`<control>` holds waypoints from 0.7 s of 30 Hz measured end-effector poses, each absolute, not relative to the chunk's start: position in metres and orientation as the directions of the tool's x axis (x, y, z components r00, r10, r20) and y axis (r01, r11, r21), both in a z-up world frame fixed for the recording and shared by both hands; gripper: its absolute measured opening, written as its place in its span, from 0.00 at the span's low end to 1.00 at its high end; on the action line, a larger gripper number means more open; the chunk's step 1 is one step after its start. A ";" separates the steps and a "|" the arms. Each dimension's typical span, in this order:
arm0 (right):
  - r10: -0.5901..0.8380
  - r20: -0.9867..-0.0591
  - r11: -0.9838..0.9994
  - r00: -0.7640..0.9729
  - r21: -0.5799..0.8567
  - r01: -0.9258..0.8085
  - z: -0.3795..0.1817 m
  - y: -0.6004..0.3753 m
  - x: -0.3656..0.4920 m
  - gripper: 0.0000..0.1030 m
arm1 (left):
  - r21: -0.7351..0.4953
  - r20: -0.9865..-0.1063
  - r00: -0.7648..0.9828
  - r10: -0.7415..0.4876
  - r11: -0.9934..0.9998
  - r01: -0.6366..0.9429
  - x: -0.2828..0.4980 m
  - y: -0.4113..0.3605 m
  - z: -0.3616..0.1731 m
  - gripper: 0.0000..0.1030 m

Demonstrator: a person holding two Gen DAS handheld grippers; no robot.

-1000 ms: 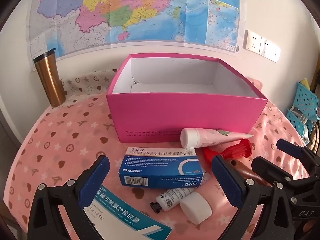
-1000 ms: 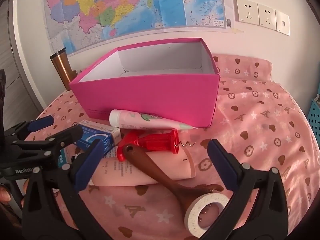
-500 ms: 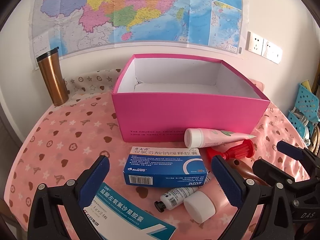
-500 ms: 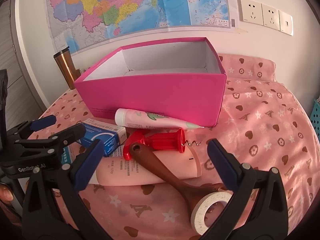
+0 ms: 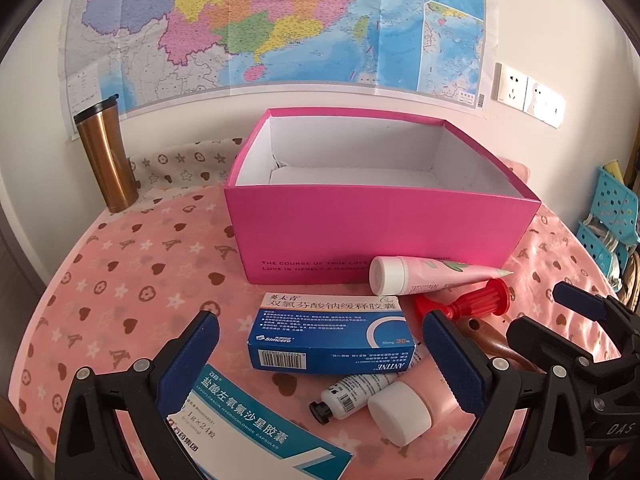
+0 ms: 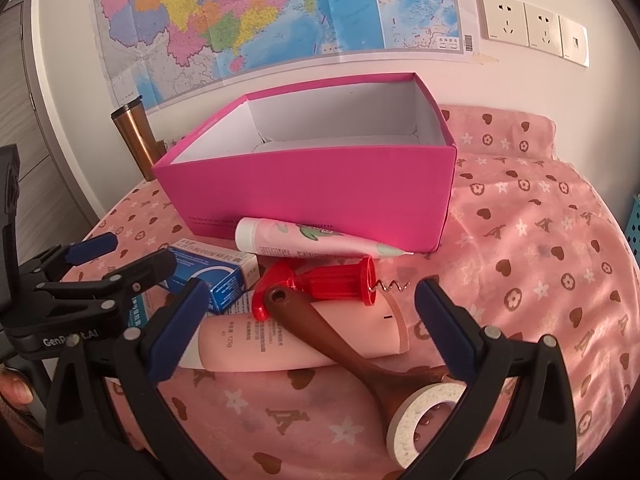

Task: Organize rigid objects
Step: 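Move the right tool toward the blue medicine box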

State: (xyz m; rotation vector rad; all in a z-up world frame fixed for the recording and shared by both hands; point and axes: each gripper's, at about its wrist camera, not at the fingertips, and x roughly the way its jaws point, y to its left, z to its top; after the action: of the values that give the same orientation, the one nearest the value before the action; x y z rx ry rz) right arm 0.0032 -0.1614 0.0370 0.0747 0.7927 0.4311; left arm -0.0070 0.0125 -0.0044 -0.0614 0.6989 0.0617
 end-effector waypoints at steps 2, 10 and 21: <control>0.405 -0.671 0.909 0.621 0.225 -0.349 0.037 -0.161 0.003 1.00 | -0.036 -0.645 0.763 0.036 0.996 -0.077 -0.007 0.012 -0.005 1.00; 0.411 -0.668 0.907 0.620 0.233 -0.350 0.037 -0.162 0.003 1.00 | -0.032 -0.646 0.762 0.039 0.996 -0.079 -0.007 0.013 -0.005 1.00; 0.426 -0.669 0.899 0.609 0.240 -0.366 0.036 -0.157 0.004 1.00 | -0.030 -0.653 0.756 0.043 0.996 -0.083 -0.004 0.014 -0.006 1.00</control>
State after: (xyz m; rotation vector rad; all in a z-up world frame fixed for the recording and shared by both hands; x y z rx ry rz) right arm 0.0038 -0.1568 0.0365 0.0822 0.7939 0.4580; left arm -0.0040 0.0142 -0.0057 -0.0586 0.7102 0.0685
